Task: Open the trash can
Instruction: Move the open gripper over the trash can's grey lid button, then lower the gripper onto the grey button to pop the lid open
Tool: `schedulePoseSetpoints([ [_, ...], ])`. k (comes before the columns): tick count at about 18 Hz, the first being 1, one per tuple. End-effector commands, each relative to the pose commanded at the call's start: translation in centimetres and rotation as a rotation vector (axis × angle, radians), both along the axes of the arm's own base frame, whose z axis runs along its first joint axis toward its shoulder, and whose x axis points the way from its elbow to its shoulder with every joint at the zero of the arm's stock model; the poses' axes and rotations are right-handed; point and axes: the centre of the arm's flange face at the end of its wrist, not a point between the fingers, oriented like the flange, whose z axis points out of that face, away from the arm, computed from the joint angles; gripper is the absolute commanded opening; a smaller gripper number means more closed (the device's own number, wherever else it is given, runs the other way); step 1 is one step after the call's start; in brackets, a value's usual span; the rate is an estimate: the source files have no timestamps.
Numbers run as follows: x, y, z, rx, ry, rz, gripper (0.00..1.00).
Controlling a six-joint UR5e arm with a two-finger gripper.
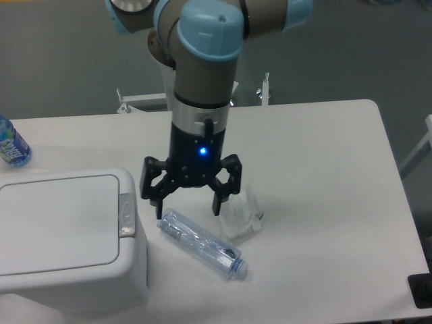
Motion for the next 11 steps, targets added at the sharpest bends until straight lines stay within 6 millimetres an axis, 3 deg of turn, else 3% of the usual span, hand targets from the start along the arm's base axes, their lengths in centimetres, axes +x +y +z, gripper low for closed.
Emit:
schedulePoseSetpoints([
  [11, 1.2, 0.8, -1.7, -0.023, -0.018, -0.022, 1.00],
])
